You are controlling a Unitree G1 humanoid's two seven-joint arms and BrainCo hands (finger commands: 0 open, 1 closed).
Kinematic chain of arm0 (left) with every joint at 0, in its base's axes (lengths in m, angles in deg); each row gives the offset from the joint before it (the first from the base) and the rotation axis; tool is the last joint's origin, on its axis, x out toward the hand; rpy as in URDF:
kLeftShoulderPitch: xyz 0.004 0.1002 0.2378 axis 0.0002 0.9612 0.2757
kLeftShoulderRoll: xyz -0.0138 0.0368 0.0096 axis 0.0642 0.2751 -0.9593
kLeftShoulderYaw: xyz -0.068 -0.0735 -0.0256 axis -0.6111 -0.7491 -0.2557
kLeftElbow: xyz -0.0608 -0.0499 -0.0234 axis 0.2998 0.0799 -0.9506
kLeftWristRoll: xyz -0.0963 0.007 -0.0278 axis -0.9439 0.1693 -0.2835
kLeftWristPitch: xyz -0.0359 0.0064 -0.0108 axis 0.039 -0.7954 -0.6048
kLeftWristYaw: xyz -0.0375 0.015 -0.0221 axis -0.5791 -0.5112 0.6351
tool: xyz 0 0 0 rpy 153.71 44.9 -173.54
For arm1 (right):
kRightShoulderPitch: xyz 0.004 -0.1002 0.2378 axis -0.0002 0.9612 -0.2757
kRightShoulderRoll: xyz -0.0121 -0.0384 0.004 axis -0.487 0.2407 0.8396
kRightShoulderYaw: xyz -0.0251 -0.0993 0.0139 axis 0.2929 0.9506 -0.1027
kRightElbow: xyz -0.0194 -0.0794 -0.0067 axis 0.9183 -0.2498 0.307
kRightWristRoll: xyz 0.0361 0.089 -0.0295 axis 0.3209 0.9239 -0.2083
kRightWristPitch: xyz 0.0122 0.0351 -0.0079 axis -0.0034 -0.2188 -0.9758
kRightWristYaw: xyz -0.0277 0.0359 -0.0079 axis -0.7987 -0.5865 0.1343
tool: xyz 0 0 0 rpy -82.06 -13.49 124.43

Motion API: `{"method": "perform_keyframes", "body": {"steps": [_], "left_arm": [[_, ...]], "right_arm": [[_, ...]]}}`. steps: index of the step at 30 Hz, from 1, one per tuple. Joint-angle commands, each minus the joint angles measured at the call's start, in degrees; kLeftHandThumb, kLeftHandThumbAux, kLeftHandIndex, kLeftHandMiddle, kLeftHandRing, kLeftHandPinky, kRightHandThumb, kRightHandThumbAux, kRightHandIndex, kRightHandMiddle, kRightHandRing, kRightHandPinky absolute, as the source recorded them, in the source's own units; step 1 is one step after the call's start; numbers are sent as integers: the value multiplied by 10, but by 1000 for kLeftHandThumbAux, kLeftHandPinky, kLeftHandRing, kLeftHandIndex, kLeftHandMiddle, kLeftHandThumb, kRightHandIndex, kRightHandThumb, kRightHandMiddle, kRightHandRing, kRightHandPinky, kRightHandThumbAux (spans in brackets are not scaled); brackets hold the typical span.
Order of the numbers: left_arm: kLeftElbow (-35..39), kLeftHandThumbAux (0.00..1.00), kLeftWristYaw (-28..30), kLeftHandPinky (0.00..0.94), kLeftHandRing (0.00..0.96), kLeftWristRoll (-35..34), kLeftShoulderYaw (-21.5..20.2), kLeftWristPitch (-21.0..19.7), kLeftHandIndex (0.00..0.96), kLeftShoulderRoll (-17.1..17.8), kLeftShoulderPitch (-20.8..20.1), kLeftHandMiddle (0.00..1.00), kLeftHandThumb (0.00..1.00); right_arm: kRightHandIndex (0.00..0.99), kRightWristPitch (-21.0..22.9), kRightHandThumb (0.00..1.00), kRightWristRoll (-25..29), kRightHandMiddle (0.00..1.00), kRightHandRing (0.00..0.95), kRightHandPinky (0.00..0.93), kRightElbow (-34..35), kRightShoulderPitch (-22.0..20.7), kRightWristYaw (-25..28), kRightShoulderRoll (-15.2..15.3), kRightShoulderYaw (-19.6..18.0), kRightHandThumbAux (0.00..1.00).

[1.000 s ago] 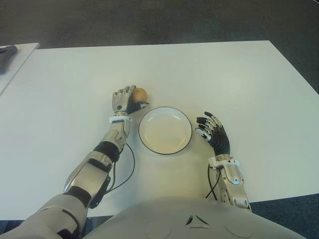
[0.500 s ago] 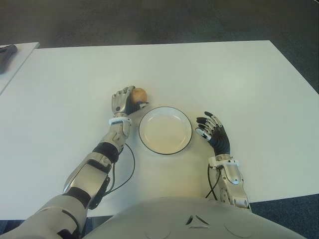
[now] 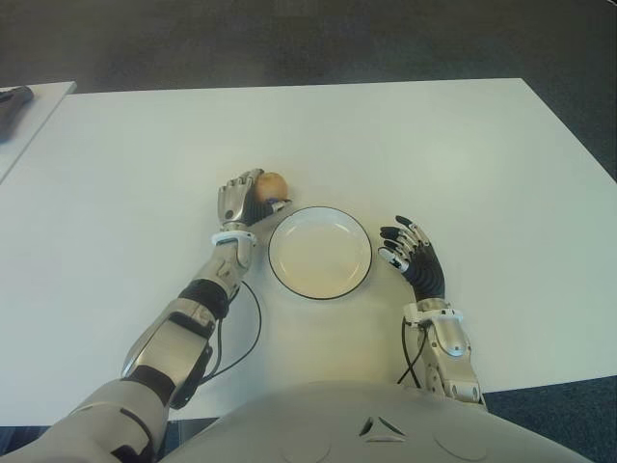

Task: Put the apples into the plate.

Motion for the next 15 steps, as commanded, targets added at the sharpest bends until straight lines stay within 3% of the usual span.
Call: {"method": "perform_keyframes", "body": {"steps": [1,9,15], "left_arm": [[-18,694,4,686,802,4,12,2,445,-4,25,830,755],[53,694,3,723,825,3,-8,1,444,39,10,850,754],[136,694,18,724,832,7,-19,-17,444,60,28,859,754]], "right_arm": [[168,39,526,3,351,284,247,-20,11,-5,0,-4,739],[179,32,553,8,359,292,258,-23,11,-4,-3,-6,744],[178,35,537,4,358,292,256,-22,12,-5,-1,-4,744]]}}
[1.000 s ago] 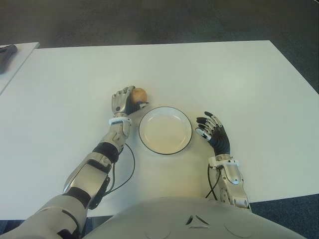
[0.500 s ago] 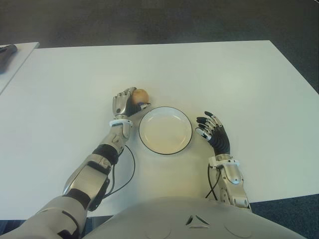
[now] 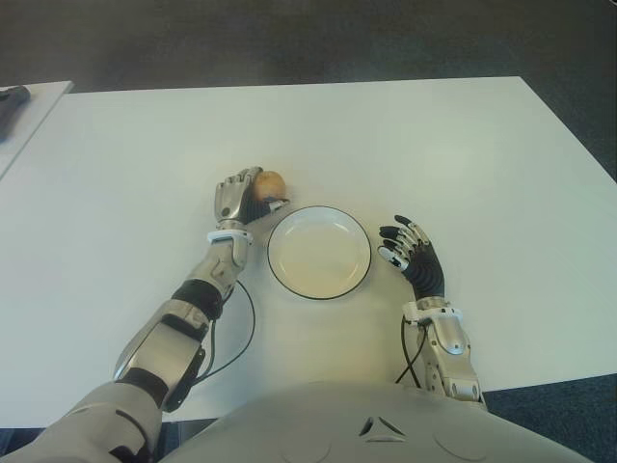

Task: Put the apples into the plate.

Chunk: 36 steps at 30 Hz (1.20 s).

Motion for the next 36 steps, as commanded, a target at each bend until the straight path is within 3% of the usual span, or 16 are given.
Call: {"method": "perform_keyframes", "body": {"steps": [1,10,13,16,26,36], "left_arm": [[70,694,16,727,832,6,-14,-14,444,20,19,859,754],[201,694,60,679,821,20,-33,-59,444,39,48,852,757],[222,687,75,516,802,25,-35,-68,455,43,50,837,920],[232,684,83,463,792,34,-35,-71,459,47,50,828,974],[260,683,99,438,818,53,-31,-68,460,49,60,843,999],[323,683,180,437,836,45,-17,-79,460,24,97,860,1000]], "right_arm": [[176,32,530,-2,357,291,258,-23,15,-5,1,-2,743],[169,36,496,-3,336,287,278,-21,16,-3,6,-3,739],[169,35,505,-2,337,287,274,-25,14,-4,5,-3,743],[170,31,514,-2,340,288,270,-29,13,-5,4,-4,748],[172,25,520,-6,354,290,258,-33,11,-7,5,-3,750],[168,26,495,-8,350,288,272,-31,13,-6,7,-3,753]]}}
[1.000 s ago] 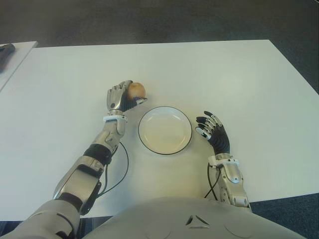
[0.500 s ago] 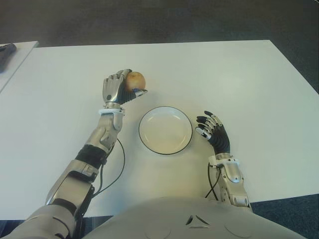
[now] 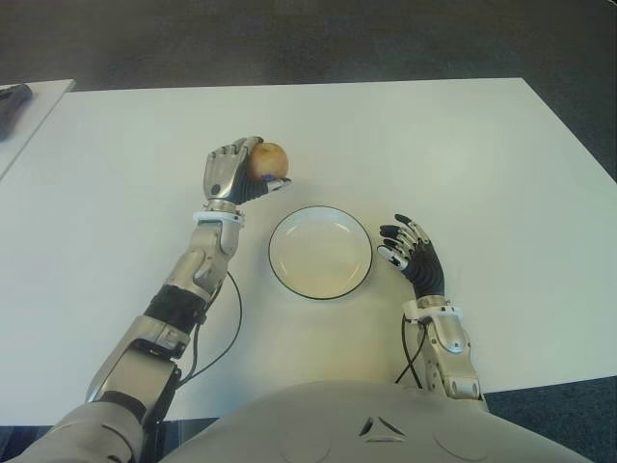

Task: Put the apples into the plate.

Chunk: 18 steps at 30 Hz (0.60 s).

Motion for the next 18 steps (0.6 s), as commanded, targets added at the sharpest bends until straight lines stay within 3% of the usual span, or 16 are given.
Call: {"method": "perform_keyframes", "body": {"steps": [1,4,7,18], "left_arm": [[39,683,48,437,836,-4,18,-4,460,-18,25,861,1000],[70,690,76,695,848,1,33,-11,450,-32,44,872,835],[103,692,94,778,853,9,49,-22,446,-48,65,876,781],[129,693,134,816,851,26,94,-9,445,-58,131,874,755]], "right_arm": [[168,26,492,-3,349,289,275,-26,20,-3,2,-3,753],[165,25,471,-3,338,284,274,-26,21,-3,2,-2,750],[163,27,459,-3,336,287,285,-23,22,-3,1,0,748],[177,15,521,3,358,298,262,-21,26,0,-7,2,740]]}}
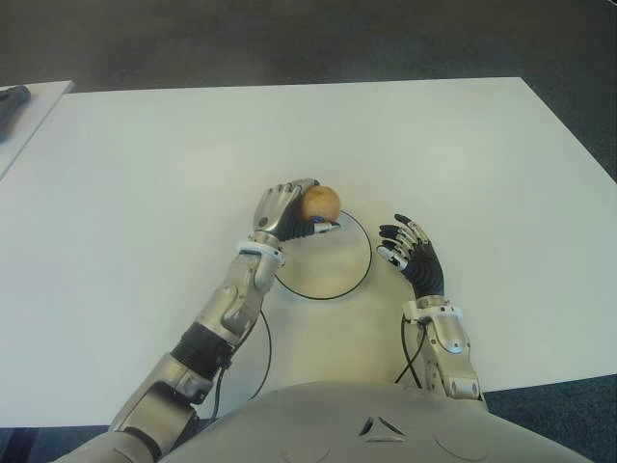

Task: Put the apples into the plate.

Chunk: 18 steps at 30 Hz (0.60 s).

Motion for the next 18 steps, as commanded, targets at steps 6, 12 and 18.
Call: {"method": "perform_keyframes", "body": {"steps": [6,12,18], "left_arm": [[16,693,26,838,855,18,22,10,444,16,57,875,754],[11,694,21,859,869,30,26,20,443,25,73,887,753],[1,694,13,854,872,47,29,24,443,26,73,891,752]], "right_arm": [[176,21,514,-2,350,290,266,-19,25,-3,-4,2,726],[175,23,509,0,344,287,267,-16,26,-2,-4,3,724],[173,27,490,-1,338,288,277,-15,26,-2,-4,4,723]]}}
